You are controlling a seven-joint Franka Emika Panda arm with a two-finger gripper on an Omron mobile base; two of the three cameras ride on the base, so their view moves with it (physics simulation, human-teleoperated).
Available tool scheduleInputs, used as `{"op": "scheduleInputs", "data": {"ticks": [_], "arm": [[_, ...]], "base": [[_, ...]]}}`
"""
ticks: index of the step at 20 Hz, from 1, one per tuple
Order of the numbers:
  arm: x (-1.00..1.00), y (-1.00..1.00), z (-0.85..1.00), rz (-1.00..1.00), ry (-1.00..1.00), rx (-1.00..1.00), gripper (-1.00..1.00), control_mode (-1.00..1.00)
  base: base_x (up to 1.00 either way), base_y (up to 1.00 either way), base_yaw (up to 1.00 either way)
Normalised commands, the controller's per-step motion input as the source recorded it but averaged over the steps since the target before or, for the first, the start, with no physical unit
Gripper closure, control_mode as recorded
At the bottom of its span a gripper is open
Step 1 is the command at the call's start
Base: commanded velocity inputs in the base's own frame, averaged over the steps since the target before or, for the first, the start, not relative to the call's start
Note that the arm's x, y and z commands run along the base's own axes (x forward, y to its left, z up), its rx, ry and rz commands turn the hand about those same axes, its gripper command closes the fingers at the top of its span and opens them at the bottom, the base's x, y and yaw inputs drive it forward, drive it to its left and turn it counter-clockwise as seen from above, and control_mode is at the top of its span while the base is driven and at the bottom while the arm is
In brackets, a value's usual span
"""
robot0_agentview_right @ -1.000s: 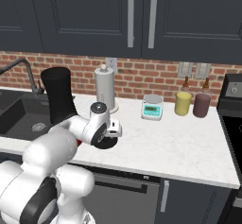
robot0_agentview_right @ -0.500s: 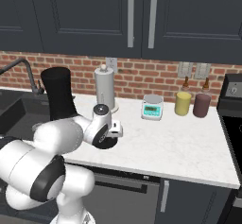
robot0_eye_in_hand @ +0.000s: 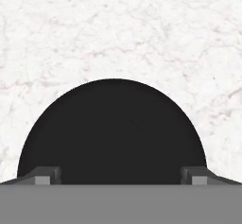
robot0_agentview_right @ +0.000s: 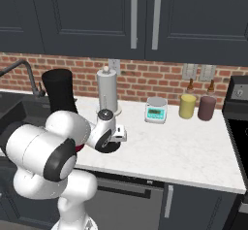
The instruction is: Close the lid blender by securely placing the lid on top.
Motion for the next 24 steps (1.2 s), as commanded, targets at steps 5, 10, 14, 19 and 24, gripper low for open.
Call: {"op": "scheduleInputs", "data": {"ticks": [5, 10, 14, 19, 24], "arm": [[0.17, 0.00, -0.20, 0.01, 0.00, 0.00, -1.00, -1.00], [0.07, 0.00, -0.25, 0.00, 0.00, 0.00, 1.00, -1.00], [0.00, 0.00, -0.34, 0.00, 0.01, -0.01, 1.00, -1.00], [0.00, 0.04, -0.22, 0.00, 0.03, 0.00, 1.00, -1.00], [0.00, 0.03, -0.01, 0.00, 0.03, 0.00, 1.00, -1.00]], "base": [[0.00, 0.00, 0.00], [0.00, 0.00, 0.00], [0.00, 0.00, 0.00], [0.00, 0.00, 0.00], [0.00, 0.00, 0.00]]}}
